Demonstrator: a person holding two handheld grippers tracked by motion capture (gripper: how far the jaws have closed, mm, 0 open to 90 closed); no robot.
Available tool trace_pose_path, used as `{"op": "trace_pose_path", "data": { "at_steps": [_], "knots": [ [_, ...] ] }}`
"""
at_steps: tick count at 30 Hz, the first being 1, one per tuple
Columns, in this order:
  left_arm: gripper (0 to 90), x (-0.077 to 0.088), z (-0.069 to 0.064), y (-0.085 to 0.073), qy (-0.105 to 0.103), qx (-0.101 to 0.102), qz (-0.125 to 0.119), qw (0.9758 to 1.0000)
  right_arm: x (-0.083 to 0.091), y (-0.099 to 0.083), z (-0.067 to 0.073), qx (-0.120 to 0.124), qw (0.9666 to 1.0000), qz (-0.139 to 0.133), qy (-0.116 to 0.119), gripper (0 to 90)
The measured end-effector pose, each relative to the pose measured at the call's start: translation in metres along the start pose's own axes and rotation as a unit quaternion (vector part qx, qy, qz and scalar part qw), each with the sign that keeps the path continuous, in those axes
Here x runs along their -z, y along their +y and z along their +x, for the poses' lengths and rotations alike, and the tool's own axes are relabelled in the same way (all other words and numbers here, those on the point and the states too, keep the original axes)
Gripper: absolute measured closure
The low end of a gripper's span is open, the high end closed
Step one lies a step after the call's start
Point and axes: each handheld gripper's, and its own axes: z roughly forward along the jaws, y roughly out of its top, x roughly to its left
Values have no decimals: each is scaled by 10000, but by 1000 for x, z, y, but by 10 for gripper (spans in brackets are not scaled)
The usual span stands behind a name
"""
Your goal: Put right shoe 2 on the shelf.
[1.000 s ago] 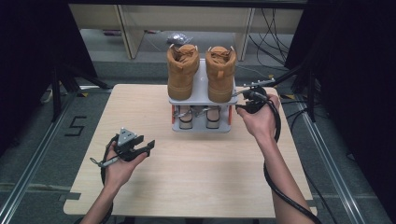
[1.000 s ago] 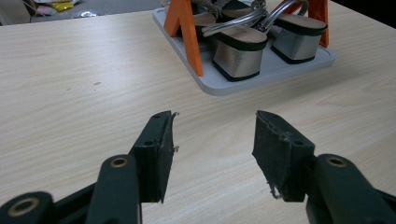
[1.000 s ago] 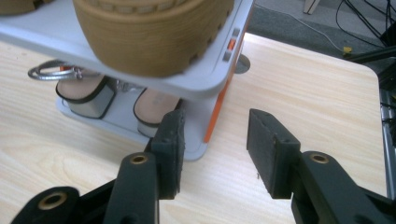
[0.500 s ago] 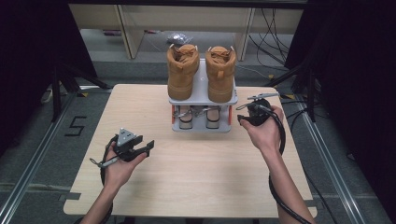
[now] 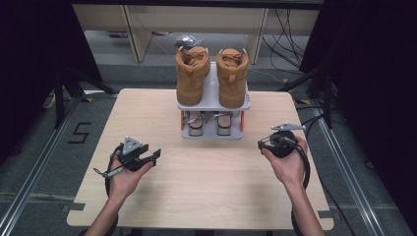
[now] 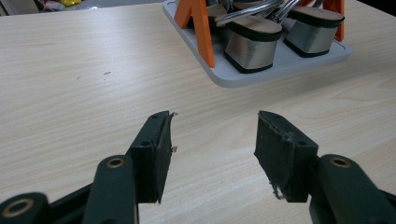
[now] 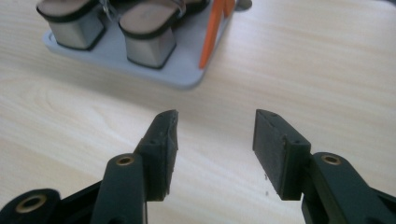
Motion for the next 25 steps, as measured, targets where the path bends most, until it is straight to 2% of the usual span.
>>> {"op": "trace_pose_path", "data": {
  "at_steps": [3,4,5,6,8,9,10,12,13,16,17,18,19,20,21,22,25],
  "knots": [
    [450,-1,1,-1,6,1,-7,10000,-1,-19,-5,-28,10000,6,40,505],
    [450,-1,2,-3,13,18,6,10000,-2,-26,-3,-201,9998,37,14,504],
    [450,-2,2,-4,21,23,6,10000,-2,-33,-4,-260,9996,10,78,504],
    [450,-2,2,-5,27,20,12,10000,-3,-39,-8,-79,10000,-57,13,504],
    [449,-2,3,-7,39,50,6,10000,-3,-50,-9,-299,9995,22,60,502],
    [449,-2,3,-7,38,44,12,10000,-3,-55,-10,-301,9995,-17,78,501],
    [449,-2,4,-8,65,26,33,10000,-4,-60,-11,-413,9991,-54,102,501],
    [449,-3,4,-9,71,48,22,10000,-5,-64,-13,-363,9992,-107,99,494],
    [449,-3,4,-11,87,42,38,9999,-4,-70,-15,-448,9989,-145,83,494],
    [448,-3,4,-12,60,43,29,10000,-5,-77,-15,-502,9982,-334,52,494],
    [448,-2,3,-12,78,34,30,10000,-6,-77,-17,-368,9984,-398,129,493],
    [448,-2,3,-12,74,30,16,10000,-6,-77,-17,-354,9984,-419,134,491],
    [448,-2,3,-12,70,27,5,10000,-5,-78,-15,-501,9977,-436,121,490],
    [448,-2,3,-12,82,20,9,10000,-3,-78,-15,-490,9980,-397,44,488],
    [447,-2,3,-12,63,24,-21,10000,-2,-78,-17,-419,9983,-394,66,486],
    [447,-2,3,-12,63,24,-21,10000,-2,-79,-15,-519,9979,-372,82,484],
    [446,-1,3,-11,64,45,-37,10000,-3,-81,-15,-554,9976,-397,94,477]
  ]
}}
